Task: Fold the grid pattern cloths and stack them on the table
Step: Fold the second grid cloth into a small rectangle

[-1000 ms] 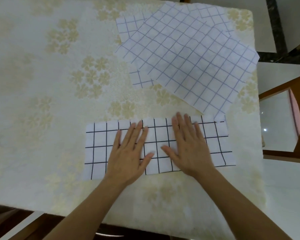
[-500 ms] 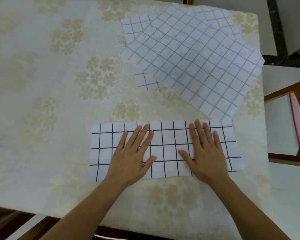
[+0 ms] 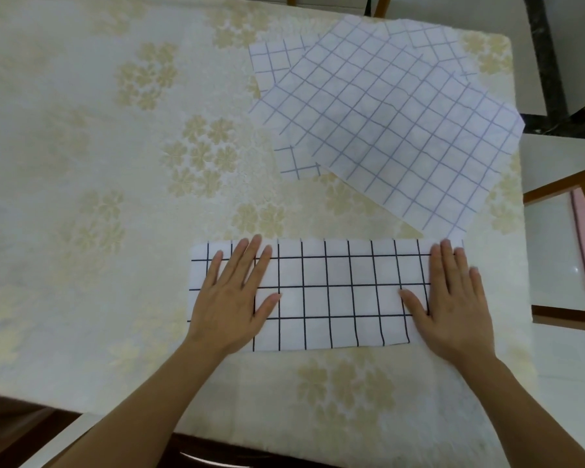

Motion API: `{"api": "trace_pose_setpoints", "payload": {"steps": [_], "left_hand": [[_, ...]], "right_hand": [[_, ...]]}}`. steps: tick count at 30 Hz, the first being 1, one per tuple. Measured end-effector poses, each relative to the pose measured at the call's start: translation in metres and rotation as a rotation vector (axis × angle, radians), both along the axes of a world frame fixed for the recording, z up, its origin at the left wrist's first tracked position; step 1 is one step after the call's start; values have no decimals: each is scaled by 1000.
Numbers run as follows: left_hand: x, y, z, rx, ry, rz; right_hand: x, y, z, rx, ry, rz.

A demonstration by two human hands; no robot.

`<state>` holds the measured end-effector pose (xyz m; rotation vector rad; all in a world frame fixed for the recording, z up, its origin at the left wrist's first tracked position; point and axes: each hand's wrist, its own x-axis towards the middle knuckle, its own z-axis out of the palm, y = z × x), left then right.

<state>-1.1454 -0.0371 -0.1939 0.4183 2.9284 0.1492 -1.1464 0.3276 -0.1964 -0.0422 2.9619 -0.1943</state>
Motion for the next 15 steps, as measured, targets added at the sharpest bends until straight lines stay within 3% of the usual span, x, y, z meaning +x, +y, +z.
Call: {"api": "trace_pose_setpoints", "payload": {"steps": [11,15], "left_hand": [[-5,-4,3,-9,-29,-13],[5,-6,17,30,-3,100]], "right_hand": [[6,0,0,-17,-12,-3],[4,-1,9,-36,-17,20]]}}
